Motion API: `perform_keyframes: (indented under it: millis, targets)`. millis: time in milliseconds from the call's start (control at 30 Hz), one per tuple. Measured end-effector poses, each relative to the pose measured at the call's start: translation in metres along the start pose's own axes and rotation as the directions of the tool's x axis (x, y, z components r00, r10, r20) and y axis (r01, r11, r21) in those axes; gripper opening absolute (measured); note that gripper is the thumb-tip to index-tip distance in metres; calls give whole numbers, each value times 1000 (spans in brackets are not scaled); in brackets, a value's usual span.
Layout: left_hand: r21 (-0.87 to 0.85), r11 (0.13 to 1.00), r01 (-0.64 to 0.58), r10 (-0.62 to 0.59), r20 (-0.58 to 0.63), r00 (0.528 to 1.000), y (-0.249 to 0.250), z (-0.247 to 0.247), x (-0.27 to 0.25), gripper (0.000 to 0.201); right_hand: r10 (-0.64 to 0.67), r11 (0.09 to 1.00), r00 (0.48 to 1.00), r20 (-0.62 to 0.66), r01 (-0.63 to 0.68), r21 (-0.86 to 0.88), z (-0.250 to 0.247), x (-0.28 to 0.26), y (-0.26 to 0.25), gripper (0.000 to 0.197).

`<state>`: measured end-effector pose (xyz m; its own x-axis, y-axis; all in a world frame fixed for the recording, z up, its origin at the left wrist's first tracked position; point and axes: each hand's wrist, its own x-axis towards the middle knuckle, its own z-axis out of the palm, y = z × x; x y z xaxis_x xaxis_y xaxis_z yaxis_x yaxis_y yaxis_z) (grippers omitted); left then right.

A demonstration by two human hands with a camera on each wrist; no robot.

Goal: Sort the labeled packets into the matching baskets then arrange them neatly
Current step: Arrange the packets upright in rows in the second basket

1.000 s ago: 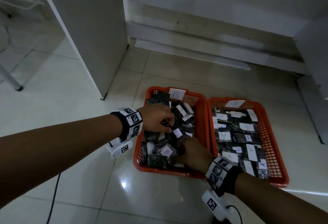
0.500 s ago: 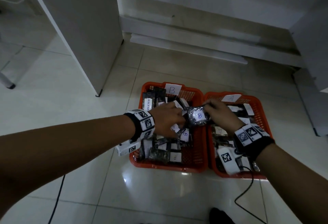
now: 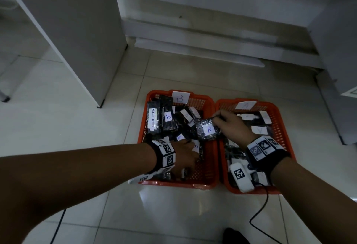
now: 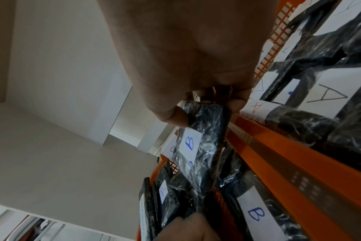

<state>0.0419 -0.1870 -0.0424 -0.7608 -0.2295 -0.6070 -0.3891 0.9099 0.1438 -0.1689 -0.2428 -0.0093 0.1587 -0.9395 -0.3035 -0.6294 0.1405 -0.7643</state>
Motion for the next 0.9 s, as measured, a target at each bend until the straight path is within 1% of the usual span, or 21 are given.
perform_keyframes:
  millis: [67,100,167,233,267,333,400,433,500,533,567,600,700,767,800,833,867,900]
  targets:
    - [-10,1000,-8,8,-12,1000,0,-3,-1,32,-17,1000,1000,1,17,11,-1,2,-3,11]
    - [-37,999,-18,16,-60,998,-1,-5,-3,29,-22,1000,1000,-1,22,19,-2,4,-3,11]
    - [-147,989,-24,-8,-214,977,-11,-6,-7,26,-22,999,1000,-20,23,45,-4,7,-4,11]
    - [-312,950,-17,-100,-353,930,-27,-7,-14,29,-18,996,998,-55,22,83,-6,11,-2,12]
    - [-411,911,-32,-155,-412,898,-36,-8,-18,29,-16,995,997,-81,25,102,-7,12,-1,12]
    - [-608,789,-88,-269,-471,840,-53,-16,-29,28,1,989,989,-149,21,145,-10,14,0,11]
    - [-728,680,-91,-418,-486,767,-68,-25,-37,26,41,978,976,-212,4,209,-11,14,0,11]
    - [-770,634,-71,-505,-482,716,-75,-29,-38,25,57,972,971,-233,-1,235,-12,13,1,11]
    - [-840,543,-20,-680,-453,576,-92,-32,-34,31,75,966,964,-254,-7,258,-11,12,4,12]
    - [-868,497,-2,-746,-428,510,-98,-34,-31,34,77,966,963,-258,-8,258,-10,11,6,12]
    - [-887,462,11,-788,-405,464,-104,-36,-27,36,73,968,964,-255,-7,252,-10,10,8,13]
    - [-893,448,35,-809,-388,442,-111,-37,-21,37,71,970,967,-246,-10,241,-8,9,11,13]
    - [-879,453,146,-818,-345,460,-123,-36,-1,40,76,978,974,-212,-32,204,-2,7,20,10]
    - [-862,461,208,-825,-330,458,-126,-32,9,41,65,983,978,-199,-29,180,1,7,26,8]
    - [-837,481,261,-827,-333,453,-126,-31,12,42,40,989,982,-182,-12,150,1,6,28,7]
    - [-802,500,325,-831,-339,441,-125,-31,13,44,8,993,990,-144,9,119,1,5,28,7]
    - [-764,520,382,-835,-361,415,-122,-33,12,45,-29,995,996,-88,37,90,0,4,27,7]
    - [-733,549,402,-826,-402,395,-118,-35,10,46,-62,996,998,-21,63,59,-2,2,25,8]
